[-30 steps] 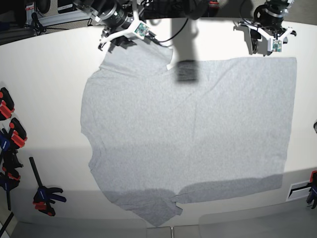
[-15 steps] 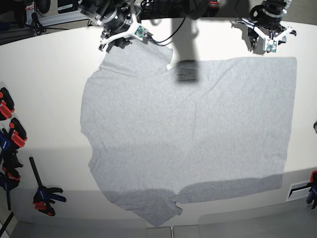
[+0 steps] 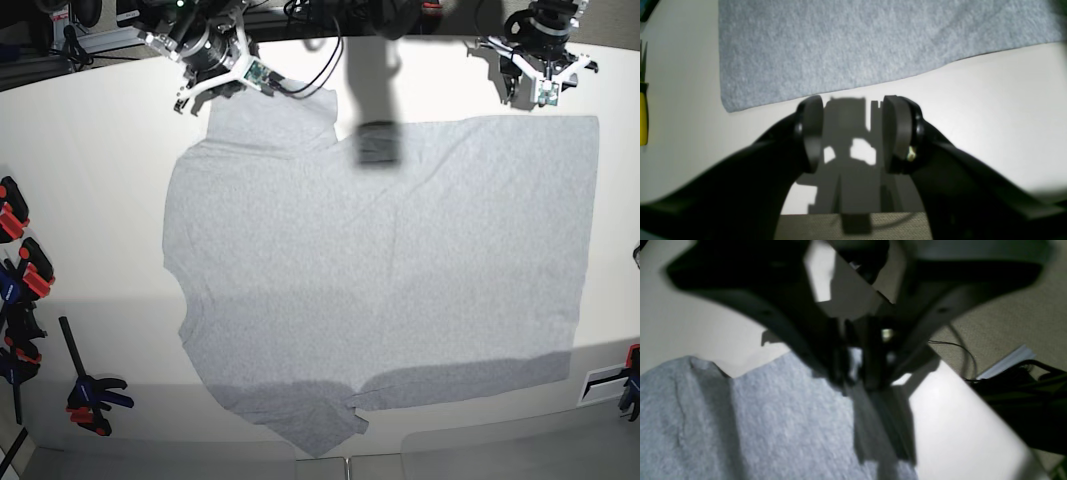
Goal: Fold the T-shirt properly
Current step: 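Move both grippers from rest toward the shirt's shoulder corners, then lower both grippers and pinch the shirt edge at each shoulder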
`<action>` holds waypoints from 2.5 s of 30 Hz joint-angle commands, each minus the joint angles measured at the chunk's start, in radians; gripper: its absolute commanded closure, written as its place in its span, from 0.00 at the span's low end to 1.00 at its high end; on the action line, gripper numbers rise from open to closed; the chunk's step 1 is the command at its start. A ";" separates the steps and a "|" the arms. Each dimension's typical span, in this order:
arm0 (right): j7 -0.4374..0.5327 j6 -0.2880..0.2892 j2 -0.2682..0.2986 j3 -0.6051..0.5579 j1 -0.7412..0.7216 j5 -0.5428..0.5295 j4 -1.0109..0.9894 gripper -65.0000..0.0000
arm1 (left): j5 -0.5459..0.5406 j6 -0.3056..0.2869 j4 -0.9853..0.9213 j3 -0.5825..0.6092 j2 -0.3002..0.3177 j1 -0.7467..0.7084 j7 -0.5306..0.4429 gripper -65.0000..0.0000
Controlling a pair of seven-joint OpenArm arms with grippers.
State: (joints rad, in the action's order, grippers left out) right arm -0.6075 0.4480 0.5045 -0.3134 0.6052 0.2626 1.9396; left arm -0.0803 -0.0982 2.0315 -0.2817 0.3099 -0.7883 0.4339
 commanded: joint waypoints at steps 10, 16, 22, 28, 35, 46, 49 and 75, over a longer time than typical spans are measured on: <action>0.006 -0.004 0.014 0.005 0.005 0.026 -0.003 1.00 | 0.180 0.006 0.019 -0.005 0.014 -0.006 -0.211 0.60; 0.002 -0.005 0.013 0.005 0.005 0.026 -0.003 1.00 | 0.185 0.005 0.019 -0.005 0.128 0.016 -0.212 0.60; -0.010 -0.074 0.013 0.005 0.005 0.026 -0.003 1.00 | 0.185 -0.158 0.004 -0.005 0.353 0.043 -0.034 0.60; -0.010 -0.084 0.013 0.005 0.005 0.026 -0.003 1.00 | 0.185 -0.348 -0.246 -0.005 0.510 0.046 -0.195 0.59; -0.010 -0.083 0.013 0.005 0.005 0.026 -0.003 1.00 | 0.185 -0.344 -0.365 -0.005 0.571 0.061 -0.220 0.58; -0.010 -0.083 0.014 0.005 0.005 0.027 -0.002 1.00 | 0.185 -0.346 -0.499 -0.005 0.535 0.176 -0.221 0.58; -0.010 -0.084 0.013 0.005 0.005 0.026 -0.003 1.00 | 0.185 -0.348 -0.517 -0.005 0.529 0.174 -0.236 0.58; -0.010 -0.133 0.014 0.005 0.005 0.026 -0.002 1.00 | 0.253 -0.330 -0.690 -0.005 0.388 0.284 -0.427 1.00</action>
State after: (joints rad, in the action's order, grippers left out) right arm -0.6037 0.3222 0.5102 -0.3122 0.6071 0.2848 1.9312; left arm 0.1699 -0.4232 1.3319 -0.2806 0.6792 -0.5007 0.0105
